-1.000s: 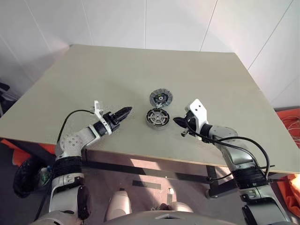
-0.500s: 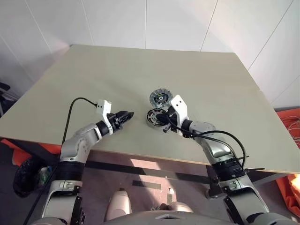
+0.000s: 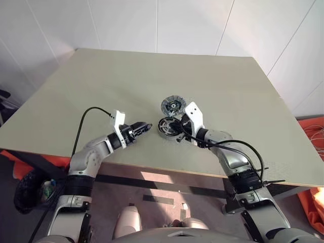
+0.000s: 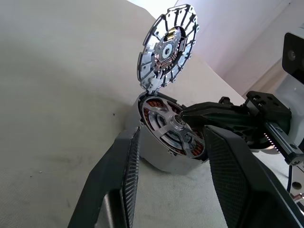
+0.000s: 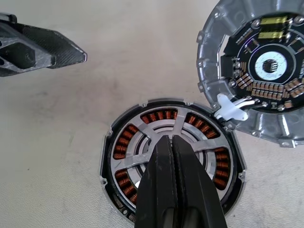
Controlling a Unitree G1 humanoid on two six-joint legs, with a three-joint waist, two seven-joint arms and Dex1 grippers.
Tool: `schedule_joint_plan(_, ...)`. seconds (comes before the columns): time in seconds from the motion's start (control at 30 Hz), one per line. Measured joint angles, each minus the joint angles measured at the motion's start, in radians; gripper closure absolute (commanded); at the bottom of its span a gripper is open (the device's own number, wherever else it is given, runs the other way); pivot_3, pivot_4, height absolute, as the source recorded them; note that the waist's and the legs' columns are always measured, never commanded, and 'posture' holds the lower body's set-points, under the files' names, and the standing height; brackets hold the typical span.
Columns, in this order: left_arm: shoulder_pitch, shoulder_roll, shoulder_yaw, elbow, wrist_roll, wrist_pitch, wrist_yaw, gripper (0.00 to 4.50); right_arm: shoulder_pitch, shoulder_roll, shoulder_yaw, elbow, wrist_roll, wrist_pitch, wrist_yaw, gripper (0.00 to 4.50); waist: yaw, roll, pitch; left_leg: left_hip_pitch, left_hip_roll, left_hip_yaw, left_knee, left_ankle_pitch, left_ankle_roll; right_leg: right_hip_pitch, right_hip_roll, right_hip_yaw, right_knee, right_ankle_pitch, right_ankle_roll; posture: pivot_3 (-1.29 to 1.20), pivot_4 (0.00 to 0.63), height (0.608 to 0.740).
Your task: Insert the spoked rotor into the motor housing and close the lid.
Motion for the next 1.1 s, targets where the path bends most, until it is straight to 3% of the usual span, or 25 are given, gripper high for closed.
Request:
schedule_joint_plan(0.53,0.0,-0.01,-0.001,0.007,0.034,-0.041,0.002,2.24,-0.012,0.011,-0.044,0.077,0.006,-0.043,-0.033,4.5,0.002,0.0,0.0,0.0,0.0,0.0,0.0,0.002,-0.001,0.001,0.0,0.0,0.0,0.001,-0.001,0.0,0.0,0.74)
schedule_joint_plan(0.97,-0.008,-0.019,0.004,0.034,0.047,-0.065,0.02,2.24,-0.002,-0.236,-0.073,-0.11,0.016,-0.002,0.108,4.5,0.002,0.0,0.0,-0.002,0.0,0.0,0.001,0.002,0.0,-0.001,0.0,0.0,0.0,0.001,0.0,0.0,0.0,0.74)
schedule_joint_plan(1.1,-0.011,-0.02,0.005,0.056,0.051,-0.077,0.023,2.2,-0.003,-0.311,-0.05,-0.146,0.017,-0.011,0.211,3.62,0.002,0.0,0.0,-0.002,0.0,0.0,0.001,0.002,0.001,-0.001,0.0,0.0,0.0,0.001,0.0,0.0,0.0,0.74)
